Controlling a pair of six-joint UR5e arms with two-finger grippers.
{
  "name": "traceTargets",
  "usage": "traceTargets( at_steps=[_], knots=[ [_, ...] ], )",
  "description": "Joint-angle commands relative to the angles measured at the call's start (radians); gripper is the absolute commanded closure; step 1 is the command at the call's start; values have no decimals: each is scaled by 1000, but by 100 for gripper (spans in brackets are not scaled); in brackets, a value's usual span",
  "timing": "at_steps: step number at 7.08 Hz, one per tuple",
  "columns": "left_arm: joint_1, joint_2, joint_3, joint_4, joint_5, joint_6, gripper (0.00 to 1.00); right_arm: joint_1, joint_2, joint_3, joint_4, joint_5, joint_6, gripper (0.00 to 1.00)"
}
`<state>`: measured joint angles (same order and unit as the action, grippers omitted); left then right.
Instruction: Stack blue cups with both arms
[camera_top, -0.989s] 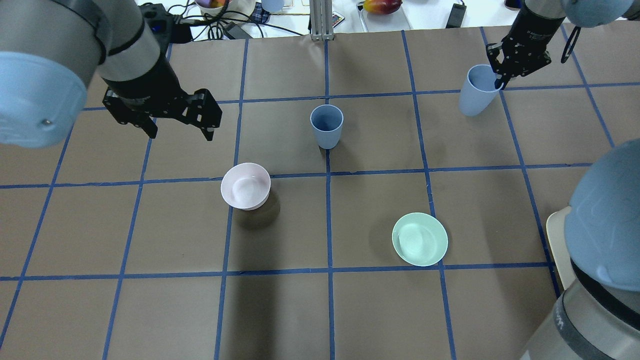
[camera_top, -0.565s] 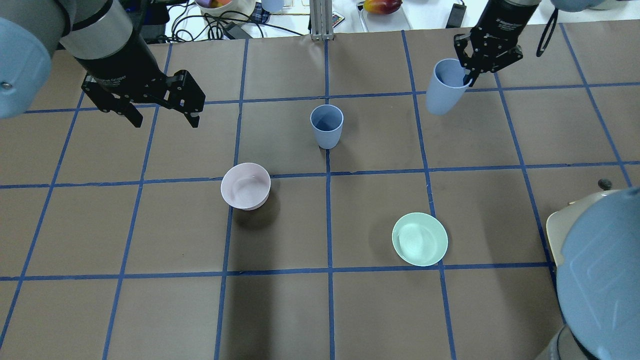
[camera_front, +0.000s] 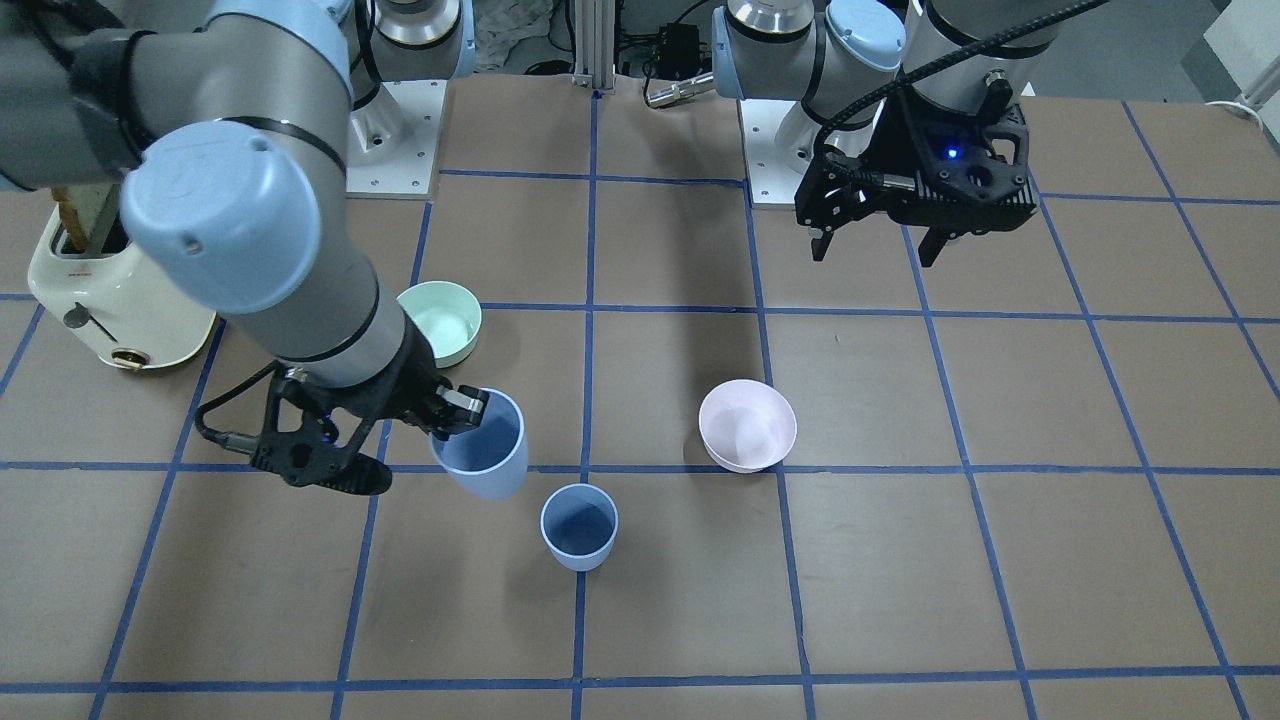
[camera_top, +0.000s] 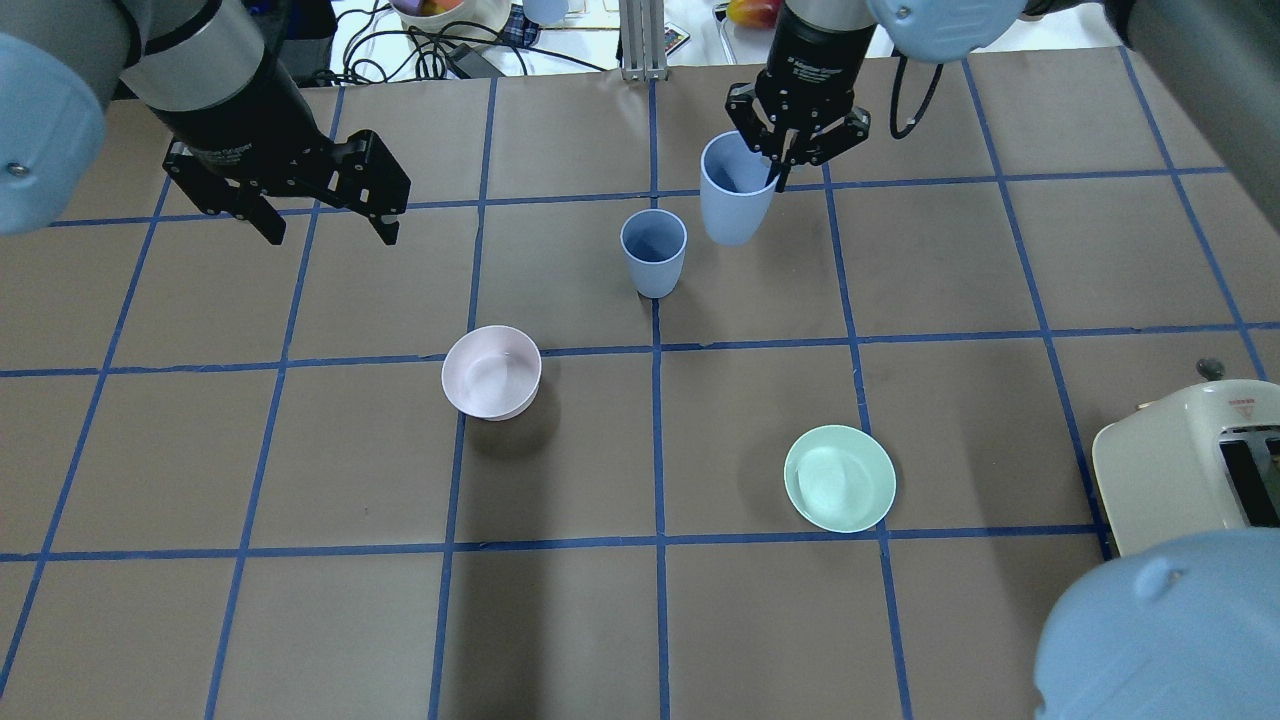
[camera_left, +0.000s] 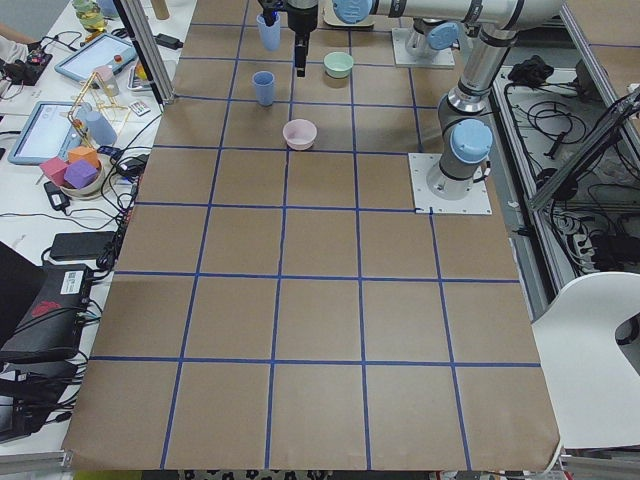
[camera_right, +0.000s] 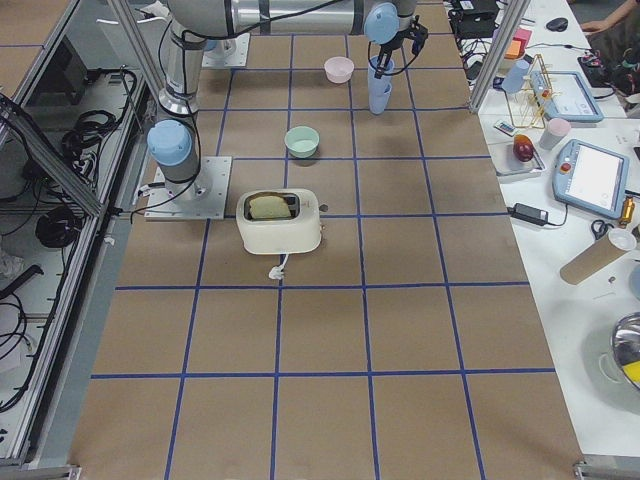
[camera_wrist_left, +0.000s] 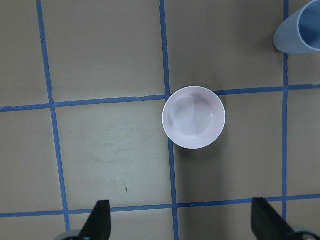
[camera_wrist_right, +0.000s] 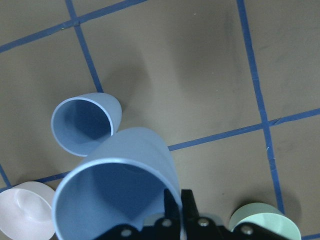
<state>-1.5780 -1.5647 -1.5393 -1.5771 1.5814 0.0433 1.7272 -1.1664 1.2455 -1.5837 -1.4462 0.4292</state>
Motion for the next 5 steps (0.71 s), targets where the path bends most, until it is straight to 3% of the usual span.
traceTargets(
  at_steps=[1,5],
  knots=[
    [3,0,-1,28,0,-3,0,55,-1,0,-15,16,48,100],
    [1,-8,-1,35,0,-11,0,115,11,9,-41,21,89,100]
  ],
)
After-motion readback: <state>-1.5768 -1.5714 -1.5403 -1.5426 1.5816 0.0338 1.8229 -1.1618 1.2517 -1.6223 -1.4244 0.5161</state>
